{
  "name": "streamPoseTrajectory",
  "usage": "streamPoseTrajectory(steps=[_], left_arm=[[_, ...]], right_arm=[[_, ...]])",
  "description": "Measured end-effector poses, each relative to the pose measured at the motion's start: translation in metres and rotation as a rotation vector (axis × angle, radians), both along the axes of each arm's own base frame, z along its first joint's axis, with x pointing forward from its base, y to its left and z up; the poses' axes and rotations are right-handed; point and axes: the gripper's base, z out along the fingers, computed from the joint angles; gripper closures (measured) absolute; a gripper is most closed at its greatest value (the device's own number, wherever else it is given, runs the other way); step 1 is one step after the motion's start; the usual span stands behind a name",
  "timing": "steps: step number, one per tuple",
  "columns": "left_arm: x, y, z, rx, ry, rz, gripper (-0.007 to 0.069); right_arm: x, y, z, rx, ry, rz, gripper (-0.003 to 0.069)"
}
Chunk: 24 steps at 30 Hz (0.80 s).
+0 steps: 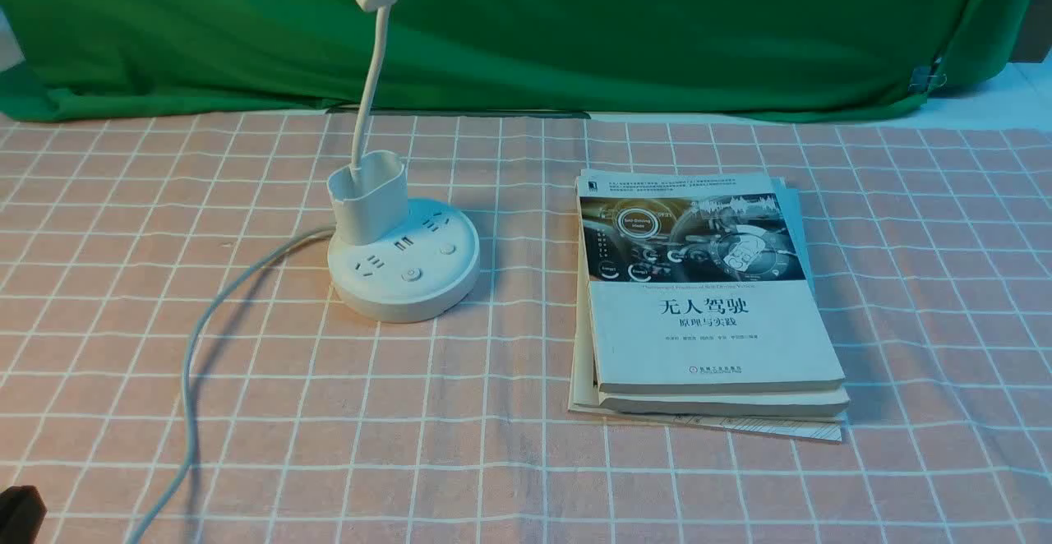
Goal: Turn on the table lamp on the pink coffee tablecloth with your hand.
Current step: 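Press the power button on the lamp base to turn the lamp on with the left gripper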
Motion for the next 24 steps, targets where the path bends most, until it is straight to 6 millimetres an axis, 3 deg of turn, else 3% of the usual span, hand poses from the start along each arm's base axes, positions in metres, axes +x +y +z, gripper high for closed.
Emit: streamPoseTrajectory(steps=[24], left_arm=[[0.0000,0.0001,0.0000,0.005,0.000,0.000,0.0622]], right_arm=[[0.0000,0.0000,0.0000,-0.001,0.000,0.000,0.0454]])
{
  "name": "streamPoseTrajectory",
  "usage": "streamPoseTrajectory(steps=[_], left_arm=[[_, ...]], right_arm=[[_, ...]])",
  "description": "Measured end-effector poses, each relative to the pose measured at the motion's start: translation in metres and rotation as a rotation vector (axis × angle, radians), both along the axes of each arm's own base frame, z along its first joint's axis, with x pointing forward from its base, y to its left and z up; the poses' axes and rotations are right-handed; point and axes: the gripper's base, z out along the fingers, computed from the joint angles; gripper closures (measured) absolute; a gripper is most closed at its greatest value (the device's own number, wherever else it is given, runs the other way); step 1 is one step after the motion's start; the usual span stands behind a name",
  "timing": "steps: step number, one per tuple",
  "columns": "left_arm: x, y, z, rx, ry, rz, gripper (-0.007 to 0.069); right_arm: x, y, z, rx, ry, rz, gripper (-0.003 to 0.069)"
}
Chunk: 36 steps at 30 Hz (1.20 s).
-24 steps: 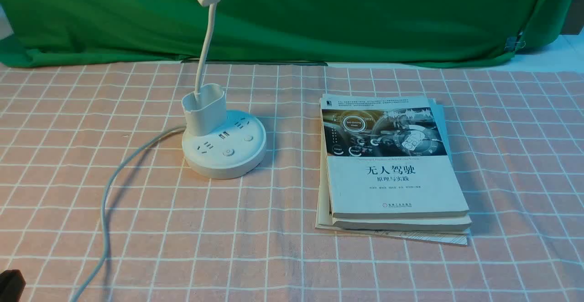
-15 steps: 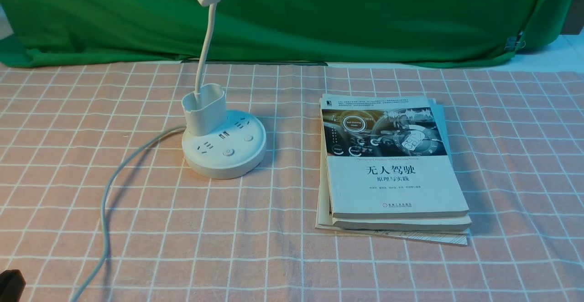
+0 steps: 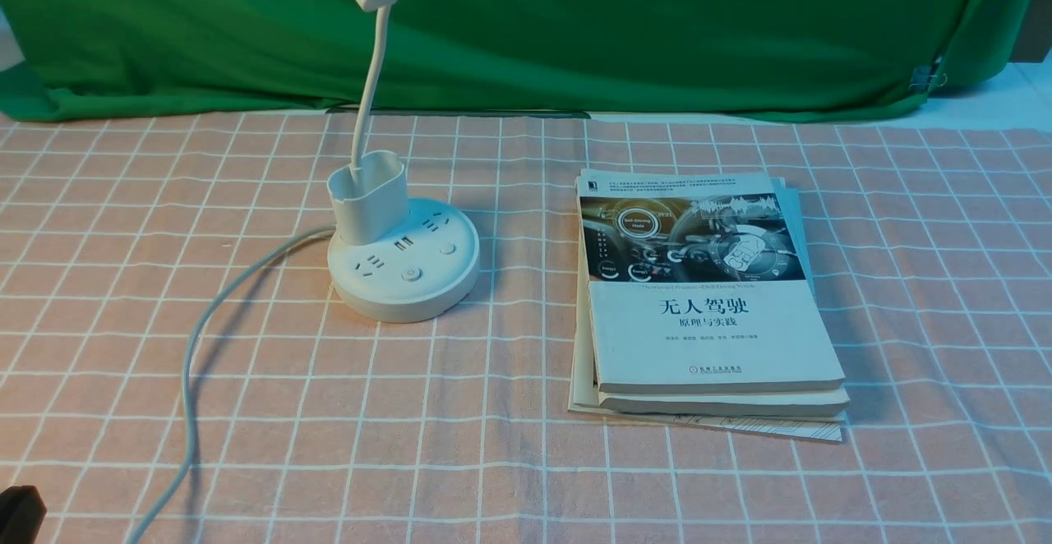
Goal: Turn on the table lamp on the pink coffee tablecloth with your hand.
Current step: 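Press the power button on the lamp base to turn the lamp on with the left gripper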
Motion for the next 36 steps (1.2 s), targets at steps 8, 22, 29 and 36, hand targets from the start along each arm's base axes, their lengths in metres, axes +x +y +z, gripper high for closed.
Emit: streamPoseTrajectory(steps=[8,22,29,36], left_arm=[[0.000,0.001,0.001,0.080,-0.014,-0.004,0.0622],[-0.008,-0.002,0.060,0.151,-0.688,-0.006,0.0622],[-0.019,-0.004,0.077,0.139,-0.914,-0.017,0.0622],[-0.043,-0.005,0.124,-0.194,-1.123,-0.147,0.0622]], right_arm=[[0.000,0.000,0.000,0.001,0.000,0.000,0.0427],[0.000,0.000,0.000,0.000,0.000,0.000,0.0422],[0.000,0.000,0.000,0.000,0.000,0.000,0.0422],[0.000,0.000,0.000,0.000,0.000,0.000,0.0421]])
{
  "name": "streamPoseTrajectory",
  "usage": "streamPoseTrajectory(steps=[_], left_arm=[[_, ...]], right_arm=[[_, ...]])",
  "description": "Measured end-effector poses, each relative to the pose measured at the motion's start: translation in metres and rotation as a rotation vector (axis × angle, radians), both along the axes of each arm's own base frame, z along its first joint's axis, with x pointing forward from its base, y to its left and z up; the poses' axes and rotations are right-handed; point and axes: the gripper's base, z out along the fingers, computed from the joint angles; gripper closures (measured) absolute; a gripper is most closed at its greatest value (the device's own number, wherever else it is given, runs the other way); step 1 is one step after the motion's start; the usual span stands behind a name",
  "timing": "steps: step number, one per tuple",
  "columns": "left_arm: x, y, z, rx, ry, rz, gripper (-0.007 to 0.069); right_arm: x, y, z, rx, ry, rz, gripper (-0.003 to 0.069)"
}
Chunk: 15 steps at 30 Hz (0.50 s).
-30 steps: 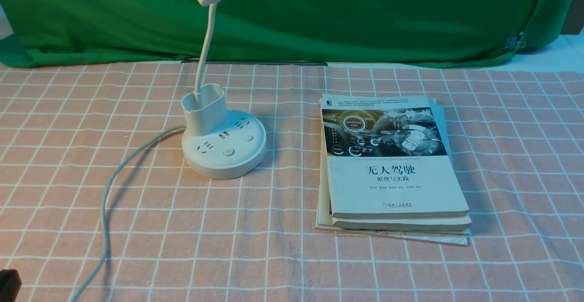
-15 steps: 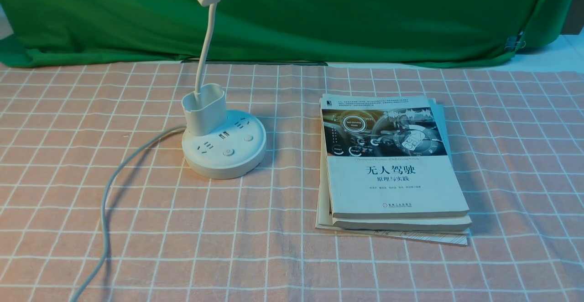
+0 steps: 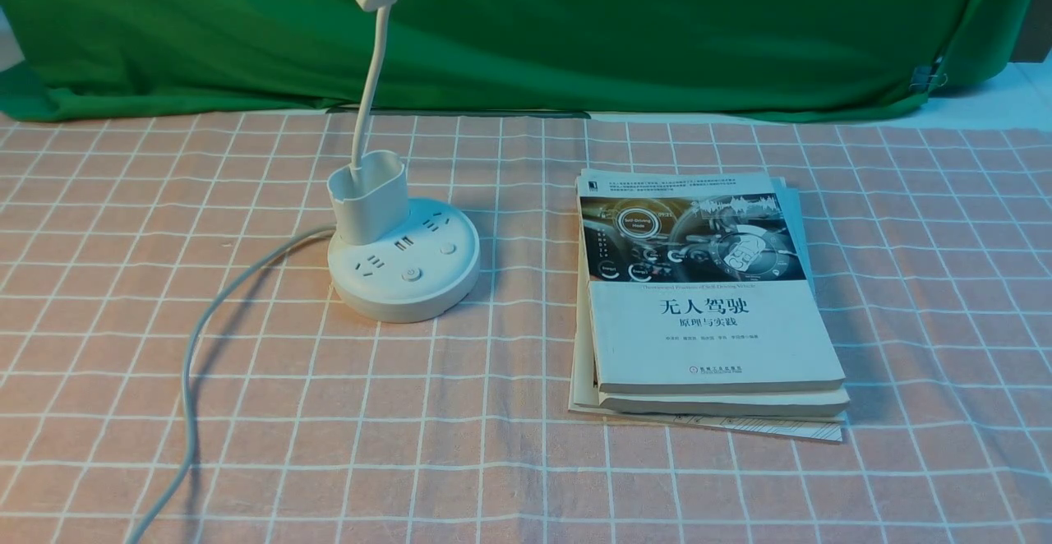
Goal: Turn on the table lamp on the pink coffee tablecloth with your hand.
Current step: 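Press the power button on the lamp base to turn the lamp on with the left gripper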
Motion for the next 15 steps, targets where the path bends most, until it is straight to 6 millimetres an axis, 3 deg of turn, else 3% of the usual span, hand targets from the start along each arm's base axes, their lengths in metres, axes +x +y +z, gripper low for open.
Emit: streamPoseTrajectory(steps=[4,7,9,10,12,15], left_arm=[[-0.018,0.003,0.060,-0.015,0.088,0.017,0.0622],[-0.004,0.008,0.082,0.011,0.347,0.108,0.0622],[0.007,0.009,0.083,0.033,0.464,0.146,0.0622],[0.023,0.010,0.077,0.045,0.589,0.167,0.0622],[0.059,0.010,0.054,0.030,0.878,0.162,0.0622],[0.082,0.007,0.035,-0.029,1.060,0.104,0.0622]], right_arm=[[0.000,0.000,0.000,0.000,0.000,0.000,0.0421],[0.000,0.000,0.000,0.000,0.000,0.000,0.0421],[0.000,0.000,0.000,0.000,0.000,0.000,0.0421],[0.000,0.000,0.000,0.000,0.000,0.000,0.0421],[0.000,0.000,0.000,0.000,0.000,0.000,0.0421],[0.000,0.000,0.000,0.000,0.000,0.000,0.0421]])
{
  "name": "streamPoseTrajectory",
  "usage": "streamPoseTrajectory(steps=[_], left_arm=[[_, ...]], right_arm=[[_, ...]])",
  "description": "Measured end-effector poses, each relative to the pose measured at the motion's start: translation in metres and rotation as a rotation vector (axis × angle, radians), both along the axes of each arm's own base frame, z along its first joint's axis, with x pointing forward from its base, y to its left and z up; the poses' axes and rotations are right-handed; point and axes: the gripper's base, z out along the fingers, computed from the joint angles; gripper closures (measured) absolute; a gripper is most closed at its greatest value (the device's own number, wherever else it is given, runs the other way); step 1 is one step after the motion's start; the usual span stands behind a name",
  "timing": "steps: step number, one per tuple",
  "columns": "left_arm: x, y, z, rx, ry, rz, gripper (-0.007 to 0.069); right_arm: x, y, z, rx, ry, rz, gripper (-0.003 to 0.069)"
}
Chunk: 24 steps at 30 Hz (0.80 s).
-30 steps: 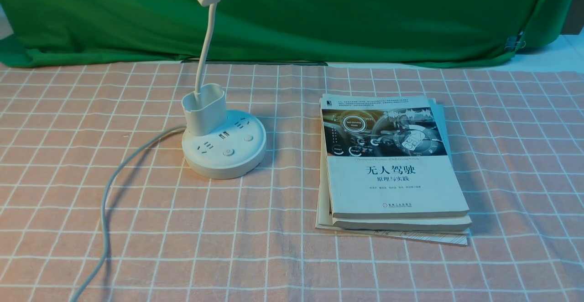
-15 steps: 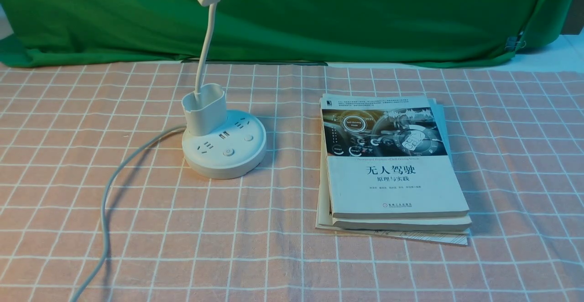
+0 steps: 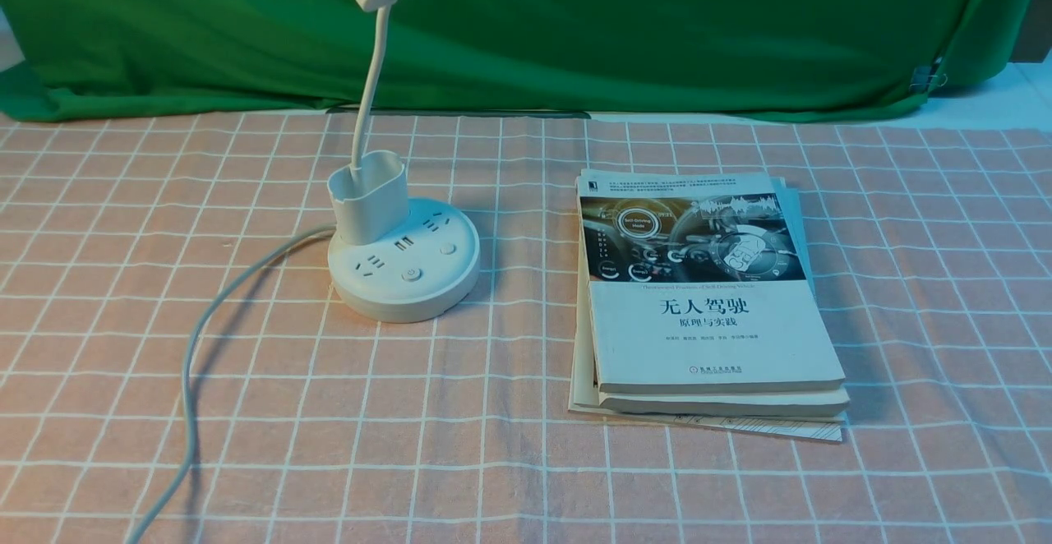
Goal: Turn on the table lamp on the pink coffee tablecloth with your hand.
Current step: 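Press the power button on the lamp base to turn the lamp on with the left gripper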
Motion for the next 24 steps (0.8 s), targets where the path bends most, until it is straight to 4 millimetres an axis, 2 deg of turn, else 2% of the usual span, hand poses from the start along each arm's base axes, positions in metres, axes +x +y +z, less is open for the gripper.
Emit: streamPoseTrajectory(steps=[1,5,6,7,8,9,11,14,15,18,19,20,24], left_arm=[[0.017,-0.004,-0.015,-0.068,0.142,-0.024,0.0622],[0.057,-0.025,-0.046,-0.151,0.439,-0.198,0.0622],[0.061,-0.028,-0.048,-0.182,0.462,-0.213,0.0622],[0.082,-0.041,-0.055,-0.214,0.549,-0.350,0.0622],[0.093,-0.049,-0.057,-0.222,0.579,-0.422,0.0624],[0.096,-0.051,-0.055,-0.207,0.575,-0.445,0.0624],[0.121,-0.066,-0.058,-0.203,0.622,-0.544,0.0628],[0.158,-0.095,-0.060,-0.069,0.677,-0.605,0.0629],[0.159,-0.099,-0.060,-0.065,0.686,-0.609,0.0629],[0.199,-0.136,-0.071,0.158,0.761,-0.602,0.0630],[0.202,-0.138,-0.069,0.170,0.754,-0.600,0.0630],[0.221,-0.152,-0.077,0.258,0.768,-0.578,0.0630],[0.261,-0.173,-0.104,0.377,0.795,-0.517,0.0630]], right_arm=[[0.000,0.000,0.000,0.000,0.000,0.000,0.0421],[0.000,0.000,0.000,0.000,0.000,0.000,0.0421],[0.000,0.000,0.000,0.000,0.000,0.000,0.0421],[0.000,0.000,0.000,0.000,0.000,0.000,0.0421],[0.000,0.000,0.000,0.000,0.000,0.000,0.0421],[0.000,0.000,0.000,0.000,0.000,0.000,0.0421],[0.000,0.000,0.000,0.000,0.000,0.000,0.0421],[0.000,0.000,0.000,0.000,0.000,0.000,0.0421],[0.000,0.000,0.000,0.000,0.000,0.000,0.0421],[0.000,0.000,0.000,0.000,0.000,0.000,0.0421],[0.000,0.000,0.000,0.000,0.000,0.000,0.0421],[0.000,0.000,0.000,0.000,0.000,0.000,0.0421],[0.000,0.000,0.000,0.000,0.000,0.000,0.0421]])
